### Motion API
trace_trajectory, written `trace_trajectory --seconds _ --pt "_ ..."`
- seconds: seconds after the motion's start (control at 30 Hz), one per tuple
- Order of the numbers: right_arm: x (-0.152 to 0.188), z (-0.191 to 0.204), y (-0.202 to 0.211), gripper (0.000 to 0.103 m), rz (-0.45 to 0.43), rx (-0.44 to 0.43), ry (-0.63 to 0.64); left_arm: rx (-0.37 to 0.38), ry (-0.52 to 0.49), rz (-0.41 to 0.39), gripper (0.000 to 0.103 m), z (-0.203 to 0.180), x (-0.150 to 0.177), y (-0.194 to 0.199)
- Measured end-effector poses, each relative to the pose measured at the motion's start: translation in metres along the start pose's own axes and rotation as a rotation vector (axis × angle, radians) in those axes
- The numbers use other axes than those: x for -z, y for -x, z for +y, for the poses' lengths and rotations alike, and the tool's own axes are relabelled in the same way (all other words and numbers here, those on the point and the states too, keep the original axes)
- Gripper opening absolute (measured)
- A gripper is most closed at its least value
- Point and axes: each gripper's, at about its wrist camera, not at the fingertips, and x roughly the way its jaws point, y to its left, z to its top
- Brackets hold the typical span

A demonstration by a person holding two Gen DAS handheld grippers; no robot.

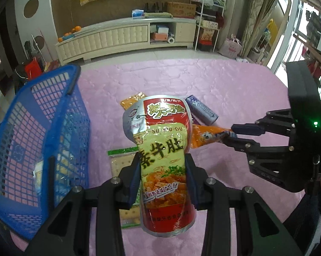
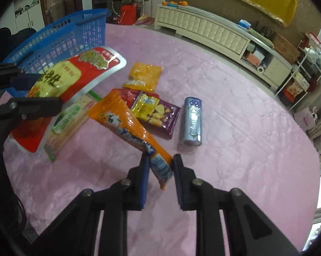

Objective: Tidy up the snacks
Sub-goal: 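Carry the orange bag over the basket with the right tool while the left tool carries the red bag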

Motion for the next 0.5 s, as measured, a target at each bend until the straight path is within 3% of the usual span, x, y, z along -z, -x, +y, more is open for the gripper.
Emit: trace_trajectory --seconds 0.5 --pt "-0.018 0.015 0.094 0.026 -0.121 0.032 -0.051 0.037 0.025 -0.125 0.036 0.022 0.023 0.086"
